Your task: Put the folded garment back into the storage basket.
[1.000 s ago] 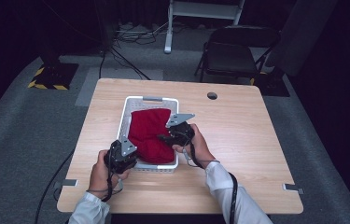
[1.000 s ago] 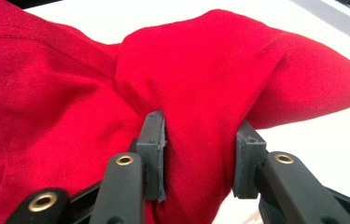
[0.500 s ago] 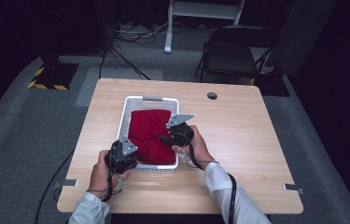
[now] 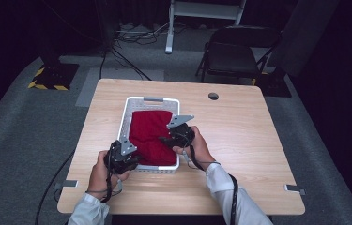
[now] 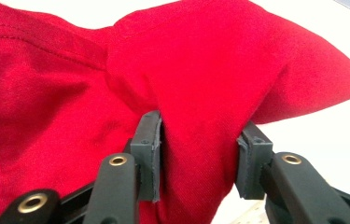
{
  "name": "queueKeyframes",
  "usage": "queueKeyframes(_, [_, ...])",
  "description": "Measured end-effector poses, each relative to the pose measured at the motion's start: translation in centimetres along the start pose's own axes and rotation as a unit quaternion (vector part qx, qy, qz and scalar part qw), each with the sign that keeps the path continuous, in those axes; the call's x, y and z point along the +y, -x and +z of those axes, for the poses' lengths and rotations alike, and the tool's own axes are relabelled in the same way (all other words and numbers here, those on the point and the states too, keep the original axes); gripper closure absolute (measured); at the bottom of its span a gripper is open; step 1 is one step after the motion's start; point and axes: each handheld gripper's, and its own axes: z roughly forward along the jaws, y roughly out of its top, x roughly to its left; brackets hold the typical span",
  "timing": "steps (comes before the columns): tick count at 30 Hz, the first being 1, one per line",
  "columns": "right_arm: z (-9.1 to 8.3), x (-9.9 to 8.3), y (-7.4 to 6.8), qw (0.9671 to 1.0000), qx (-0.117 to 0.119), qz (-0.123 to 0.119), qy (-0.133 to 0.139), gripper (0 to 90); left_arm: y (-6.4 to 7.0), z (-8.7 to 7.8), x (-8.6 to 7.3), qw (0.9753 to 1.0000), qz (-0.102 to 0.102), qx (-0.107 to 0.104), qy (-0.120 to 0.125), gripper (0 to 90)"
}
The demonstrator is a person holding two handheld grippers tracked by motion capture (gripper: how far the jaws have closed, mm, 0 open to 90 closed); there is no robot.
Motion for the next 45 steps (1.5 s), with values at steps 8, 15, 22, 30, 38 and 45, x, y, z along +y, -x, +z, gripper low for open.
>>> queueKeyframes(8, [0.0, 0.1, -0.1, 0.9999, -0.008, -0.004, -0.007, 55.8, 0.0, -0.2, 0.1, 1.0000, 0.002, -0.004, 0.000, 58.1])
queueKeyframes(15, [0.0, 0.0, 0.0, 0.9999, -0.007, 0.003, -0.008, 52.0, 0.0, -0.4, 0.1, 0.9999, 0.009, -0.012, 0.001, 55.7])
queueKeyframes(22, [0.0, 0.0, 0.0, 0.9999, -0.006, 0.005, -0.008, 50.9, 0.1, -0.5, 0.2, 0.9997, 0.015, -0.019, -0.004, 53.9])
queueKeyframes(30, [0.2, 0.1, -0.4, 0.9996, -0.020, -0.011, -0.017, 43.0, -0.2, -0.6, 0.1, 0.9997, 0.007, -0.023, -0.002, 51.2])
queueKeyframes(38, [0.3, 0.2, -0.4, 0.9996, -0.022, -0.012, -0.014, 32.2, -0.6, -0.9, 0.1, 0.9988, -0.011, -0.045, 0.017, 39.9])
queueKeyframes(45, [0.4, 0.0, -0.4, 0.9999, -0.010, -0.008, -0.003, 26.0, -0.4, -1.0, 0.3, 0.9965, -0.020, -0.073, 0.034, 34.3])
